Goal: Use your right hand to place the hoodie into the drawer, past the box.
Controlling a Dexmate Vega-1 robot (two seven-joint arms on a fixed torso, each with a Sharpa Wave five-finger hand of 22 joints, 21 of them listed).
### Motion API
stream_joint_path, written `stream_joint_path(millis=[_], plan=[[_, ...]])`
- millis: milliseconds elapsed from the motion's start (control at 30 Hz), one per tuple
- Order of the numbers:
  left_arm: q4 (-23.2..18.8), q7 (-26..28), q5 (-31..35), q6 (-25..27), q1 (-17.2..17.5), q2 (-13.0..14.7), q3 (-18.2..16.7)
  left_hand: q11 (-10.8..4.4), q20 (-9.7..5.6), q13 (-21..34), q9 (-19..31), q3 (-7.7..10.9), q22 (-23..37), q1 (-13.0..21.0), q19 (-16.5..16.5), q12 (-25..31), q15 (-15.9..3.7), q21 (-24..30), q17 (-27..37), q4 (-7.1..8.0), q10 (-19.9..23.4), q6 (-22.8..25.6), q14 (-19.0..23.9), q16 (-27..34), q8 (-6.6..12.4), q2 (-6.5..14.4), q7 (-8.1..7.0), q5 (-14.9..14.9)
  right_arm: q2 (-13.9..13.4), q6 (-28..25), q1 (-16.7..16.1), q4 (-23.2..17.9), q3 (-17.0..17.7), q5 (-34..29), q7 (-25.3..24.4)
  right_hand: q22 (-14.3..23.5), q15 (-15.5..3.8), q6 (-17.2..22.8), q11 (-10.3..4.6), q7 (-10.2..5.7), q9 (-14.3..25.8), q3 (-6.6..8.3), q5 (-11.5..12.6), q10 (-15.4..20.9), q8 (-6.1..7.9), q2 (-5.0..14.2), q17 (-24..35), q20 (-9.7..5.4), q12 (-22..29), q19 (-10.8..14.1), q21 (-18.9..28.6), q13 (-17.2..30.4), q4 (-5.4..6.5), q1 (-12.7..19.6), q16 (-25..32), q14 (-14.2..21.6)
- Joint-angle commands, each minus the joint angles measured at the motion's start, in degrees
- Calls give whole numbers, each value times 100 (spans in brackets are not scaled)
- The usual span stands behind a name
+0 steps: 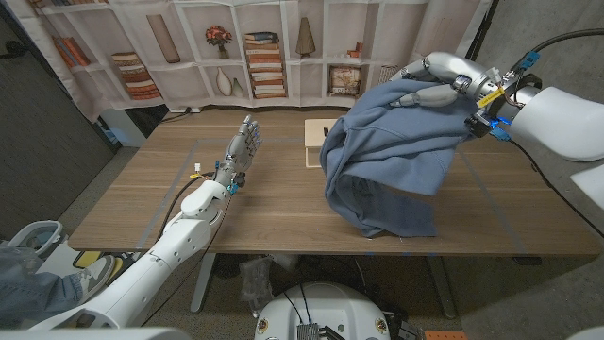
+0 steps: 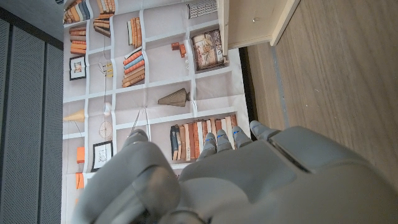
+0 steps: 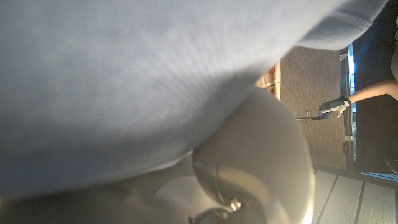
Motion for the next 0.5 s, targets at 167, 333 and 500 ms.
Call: stream_joint_path(millis=[167, 333, 500], plan=[[-257, 206, 75, 26, 137, 55, -28, 21, -183, 20, 23, -38, 20, 23, -41, 18, -11, 13, 30, 9, -26, 27, -38, 19, 10, 47, 32, -34, 2, 7, 4, -145, 283, 40, 129, -1, -531, 46, -21, 19, 18, 41, 25, 58, -21, 1050, 46, -862, -35, 58, 56, 16, -11, 1011, 34, 232], [-335, 251, 88, 24, 183, 80, -45, 16, -178, 20, 23, -41, 20, 24, -48, 19, -6, 12, 30, 9, -24, 29, -45, 18, 10, 50, 36, -36, -65, -37, 69, -239, 265, -83, 143, -9, -526, 59, -37, 25, 29, 46, 25, 75, -22, 1056, 65, -862, -40, 59, 71, 21, -9, 1006, 38, 242], [-372, 254, 93, 5, 204, 92, -55, 2, -178, 20, 23, -46, 20, 26, -51, 19, -5, 12, 30, 9, -26, 27, -49, 18, 8, 53, 30, -38, -176, -122, 190, -323, 163, -209, 146, -16, -524, 65, -30, 23, 33, 49, 26, 78, -28, 1051, 79, -861, -49, 59, 84, 26, -11, 1003, 34, 240]])
